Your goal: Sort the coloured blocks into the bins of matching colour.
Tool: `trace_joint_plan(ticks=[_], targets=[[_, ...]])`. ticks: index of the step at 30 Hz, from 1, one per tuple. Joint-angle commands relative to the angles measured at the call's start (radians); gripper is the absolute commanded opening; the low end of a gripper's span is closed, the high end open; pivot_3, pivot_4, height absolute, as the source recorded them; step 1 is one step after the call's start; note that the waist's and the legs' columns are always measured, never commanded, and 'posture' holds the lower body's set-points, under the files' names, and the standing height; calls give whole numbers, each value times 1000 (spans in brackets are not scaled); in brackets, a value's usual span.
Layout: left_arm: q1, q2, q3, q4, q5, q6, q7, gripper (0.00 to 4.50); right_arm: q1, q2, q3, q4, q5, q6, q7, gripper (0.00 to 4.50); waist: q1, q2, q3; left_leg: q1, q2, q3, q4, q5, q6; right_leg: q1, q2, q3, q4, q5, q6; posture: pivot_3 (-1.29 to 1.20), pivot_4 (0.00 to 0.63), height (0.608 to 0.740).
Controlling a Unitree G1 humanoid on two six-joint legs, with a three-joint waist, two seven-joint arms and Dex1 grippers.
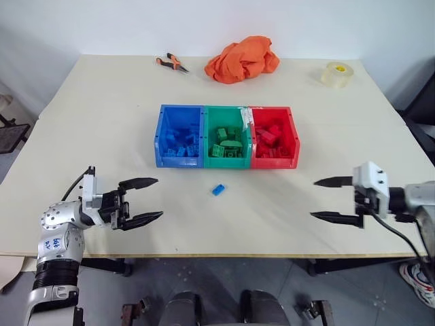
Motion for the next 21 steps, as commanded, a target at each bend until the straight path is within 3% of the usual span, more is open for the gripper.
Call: trace_joint_plan(ticks=[1,5,8,13,21], targets=[[2,23,31,-3,-5,-13,-5,4500,52,-40,-53,-85,29,28,-1,4460,1,0,0,0,0,0,0,0,0,0,0,0,0,0,0,0,150,740],[12,24,34,-15,-7,-12,6,4500,43,4,1,-149,23,80,-65,4460,4,0,0,0,-1,0,0,0,0,0,-1,0,0,0,0,0,150,740],[29,14,32,-48,-9,-4,17,4500,-53,119,130,-164,-18,121,-137,4460,-1,-1,-1,0,1,-1,0,0,-1,0,-2,1,-1,0,0,0,150,740],[55,4,23,-98,-14,9,34,4500,-177,273,283,-85,-116,91,-203,4460,4,-1,0,-1,0,-1,0,0,-1,-2,-1,0,1,0,0,0,150,740],[123,-2,35,-192,-27,31,71,4500,-300,429,385,83,-180,9,-213,4460,1,-1,0,-2,-2,-5,1,0,0,0,0,1,2,0,0,0,150,740]])
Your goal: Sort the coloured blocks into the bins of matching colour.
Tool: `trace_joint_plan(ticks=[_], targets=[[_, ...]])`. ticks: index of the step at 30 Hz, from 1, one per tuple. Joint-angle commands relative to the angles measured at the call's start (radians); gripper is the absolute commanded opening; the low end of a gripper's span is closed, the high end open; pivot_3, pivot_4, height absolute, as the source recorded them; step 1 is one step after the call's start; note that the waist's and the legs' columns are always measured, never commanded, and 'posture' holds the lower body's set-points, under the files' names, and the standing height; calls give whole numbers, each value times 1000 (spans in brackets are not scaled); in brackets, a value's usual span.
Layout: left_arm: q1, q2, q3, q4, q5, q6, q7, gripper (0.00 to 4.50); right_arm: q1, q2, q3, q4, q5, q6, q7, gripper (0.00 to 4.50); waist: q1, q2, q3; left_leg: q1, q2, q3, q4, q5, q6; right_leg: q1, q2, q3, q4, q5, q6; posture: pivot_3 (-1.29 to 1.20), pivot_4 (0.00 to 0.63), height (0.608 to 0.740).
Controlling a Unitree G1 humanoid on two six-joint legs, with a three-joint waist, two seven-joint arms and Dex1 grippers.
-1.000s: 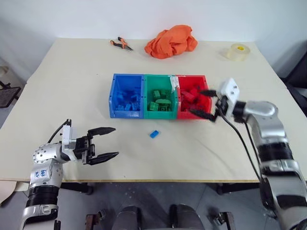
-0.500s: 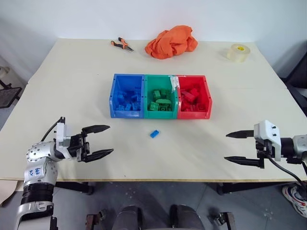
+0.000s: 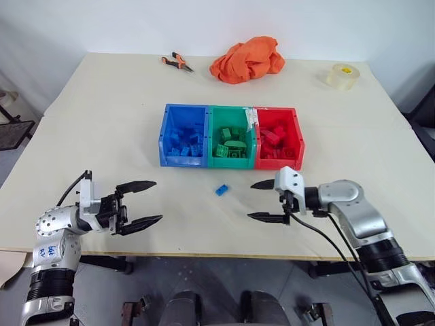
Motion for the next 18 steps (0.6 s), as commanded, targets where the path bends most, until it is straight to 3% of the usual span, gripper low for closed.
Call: trace_joint_plan(ticks=[1,11,17,18], targets=[[38,-2,18,-72,-25,8,22,4500,-61,63,28,85,-21,-63,-2,4460,-4,0,0,0,0,0,0,0,0,0,0,0,0,0,0,0,150,740],[124,-6,35,-173,-44,24,74,4500,-286,255,74,501,-102,-260,11,4460,-26,0,0,1,1,-1,-1,0,0,-1,1,0,4,0,0,0,150,740],[154,-3,45,-204,-48,28,94,4500,-344,308,79,633,-142,-325,29,4460,-28,0,0,1,0,-3,0,0,0,-1,0,2,7,0,0,0,150,740],[158,-3,47,-208,-49,29,97,4500,-347,310,81,642,-149,-334,32,4293,-28,0,0,1,0,-3,0,0,0,-1,0,2,7,0,0,0,150,740]])
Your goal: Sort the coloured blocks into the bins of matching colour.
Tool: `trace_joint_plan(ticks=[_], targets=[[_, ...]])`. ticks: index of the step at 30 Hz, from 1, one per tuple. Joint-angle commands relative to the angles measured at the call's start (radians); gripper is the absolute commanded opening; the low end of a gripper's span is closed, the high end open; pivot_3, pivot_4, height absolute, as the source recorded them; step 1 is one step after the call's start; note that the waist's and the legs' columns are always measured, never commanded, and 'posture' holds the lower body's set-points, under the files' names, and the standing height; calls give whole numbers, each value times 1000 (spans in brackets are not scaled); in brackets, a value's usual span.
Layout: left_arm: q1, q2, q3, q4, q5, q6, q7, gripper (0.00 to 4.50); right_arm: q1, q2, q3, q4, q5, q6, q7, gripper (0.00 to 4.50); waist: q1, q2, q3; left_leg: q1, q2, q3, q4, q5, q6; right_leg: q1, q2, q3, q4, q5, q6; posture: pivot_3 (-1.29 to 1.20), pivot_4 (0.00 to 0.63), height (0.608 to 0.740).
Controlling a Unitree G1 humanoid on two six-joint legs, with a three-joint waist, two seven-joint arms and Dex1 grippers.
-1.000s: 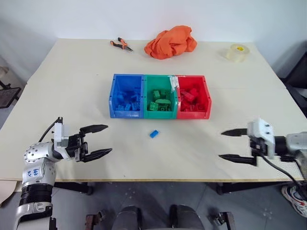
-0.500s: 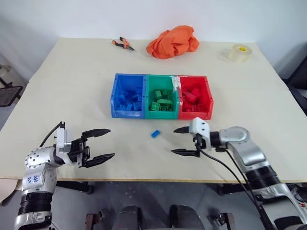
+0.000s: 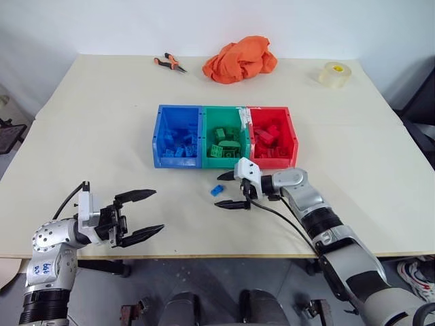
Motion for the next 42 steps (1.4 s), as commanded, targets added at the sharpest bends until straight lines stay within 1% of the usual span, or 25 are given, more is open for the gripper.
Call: trace_joint_plan(ticks=[1,3,7,9,10,15,17,20,24,29,31,35,37,39,40,42], targets=[[15,5,27,-50,-28,-1,13,4500,-19,10,5,35,-25,-27,10,4086,0,0,0,0,0,0,0,0,0,0,0,0,0,0,0,0,150,740],[21,4,28,-58,-29,0,18,4500,-25,14,4,52,-37,-34,4,3603,-1,0,0,0,0,0,0,0,0,0,0,0,0,0,0,0,150,740],[25,4,27,-68,-30,2,29,4500,-32,11,-1,72,-56,-65,-14,2164,-2,0,0,1,0,0,0,0,0,0,0,1,0,0,0,0,150,740],[26,4,26,-71,-32,1,32,4500,-30,8,-8,60,-53,-73,-10,1524,-1,0,0,1,0,0,0,0,0,0,0,1,0,0,0,0,150,740],[26,4,24,-72,-32,1,34,4500,-30,8,-13,50,-51,-72,-12,1354,-1,0,0,1,0,-1,0,0,0,0,0,1,1,0,0,0,150,740],[18,4,17,-70,-33,2,39,4500,-40,25,-65,-86,17,4,-22,1355,-1,1,0,0,0,-1,0,0,0,0,0,1,1,0,0,0,150,740],[13,4,15,-66,-32,2,40,4500,-60,49,-93,-140,47,57,-57,1355,-1,1,1,0,0,-1,0,0,0,0,0,1,1,0,0,0,150,740],[3,4,12,-55,-31,2,39,4500,-106,89,-125,-166,71,110,-117,1355,-3,1,1,0,0,-1,0,0,-1,-1,0,1,1,0,0,0,150,740],[-13,3,10,-36,-26,-1,35,4500,-199,155,-156,-83,66,90,-217,1355,-5,1,1,0,0,-1,0,0,-1,-4,0,1,7,0,0,0,150,740],[-24,-3,6,-28,-20,-7,41,4500,-324,231,-178,111,38,-13,-322,1355,-10,1,0,-1,0,0,-1,0,-1,-7,0,2,11,0,0,0,150,740],[-25,-5,7,-27,-19,-9,43,4500,-362,257,-187,182,28,-65,-358,2083,-11,1,0,-1,-1,-1,-1,0,-1,-7,0,2,11,0,0,0,150,740],[-29,-7,8,-20,-14,-16,50,4500,-408,287,-197,281,6,-141,-419,3323,-15,1,0,-1,-1,-1,-1,0,-1,-8,0,3,11,0,0,0,150,740],[-29,-9,10,-17,-10,-17,58,4500,-423,286,-200,311,-17,-173,-486,4011,-19,1,0,-1,0,-1,-1,0,-2,-8,0,3,11,0,0,0,150,740],[-27,-9,12,-14,-7,-12,74,4500,-428,270,-207,326,-27,-191,-513,4011,-22,1,0,-2,0,-1,-1,0,-2,-8,0,3,12,0,0,0,150,740],[-24,-7,11,-16,-6,-3,83,4500,-419,255,-208,319,-28,-207,-500,4011,-23,1,0,-2,0,-1,-1,0,-2,-8,0,3,12,0,0,0,150,740],[-16,-1,12,-27,-2,33,123,4500,-379,214,-209,263,-4,-225,-394,4011,-23,1,0,-2,0,-1,-1,0,-2,-8,0,4,11,0,0,0,150,740]])
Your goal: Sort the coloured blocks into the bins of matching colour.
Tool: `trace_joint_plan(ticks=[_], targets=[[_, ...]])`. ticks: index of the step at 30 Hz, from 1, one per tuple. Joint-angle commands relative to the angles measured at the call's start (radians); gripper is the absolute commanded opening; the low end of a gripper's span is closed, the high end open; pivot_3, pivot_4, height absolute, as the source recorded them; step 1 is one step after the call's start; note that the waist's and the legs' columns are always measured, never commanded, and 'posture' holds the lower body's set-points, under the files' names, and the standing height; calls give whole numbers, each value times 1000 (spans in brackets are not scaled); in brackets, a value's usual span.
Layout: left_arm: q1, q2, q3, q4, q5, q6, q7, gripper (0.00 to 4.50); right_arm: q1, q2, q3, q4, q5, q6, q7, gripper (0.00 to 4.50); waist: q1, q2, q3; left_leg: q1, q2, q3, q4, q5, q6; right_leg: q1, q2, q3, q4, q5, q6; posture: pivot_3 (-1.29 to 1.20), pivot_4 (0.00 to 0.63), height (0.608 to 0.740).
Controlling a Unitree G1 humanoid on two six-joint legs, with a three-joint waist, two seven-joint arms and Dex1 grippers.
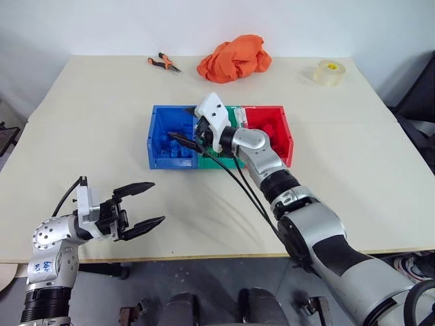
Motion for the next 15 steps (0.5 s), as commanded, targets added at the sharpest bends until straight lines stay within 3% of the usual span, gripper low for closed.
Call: trace_joint_plan(ticks=[1,4,9,15], targets=[[13,6,17,-29,1,49,67,4500,51,-79,-23,-131,54,-45,177,4011,1,0,0,0,0,0,0,0,0,0,0,0,0,0,0,0,150,740],[30,29,29,-77,13,148,182,4500,174,-186,-24,-307,126,8,382,4011,4,-1,-1,0,-1,-2,0,0,0,1,0,2,0,0,0,0,150,740],[33,40,89,-113,-2,204,300,4500,376,-414,-37,-550,207,175,599,4011,11,0,0,0,-1,-6,0,0,0,4,-2,7,-4,0,0,0,150,740],[51,45,123,-150,7,180,314,4500,557,-652,-95,-733,297,351,719,4011,23,2,1,1,1,-4,-1,-1,0,11,-2,6,-19,0,0,0,150,740]])
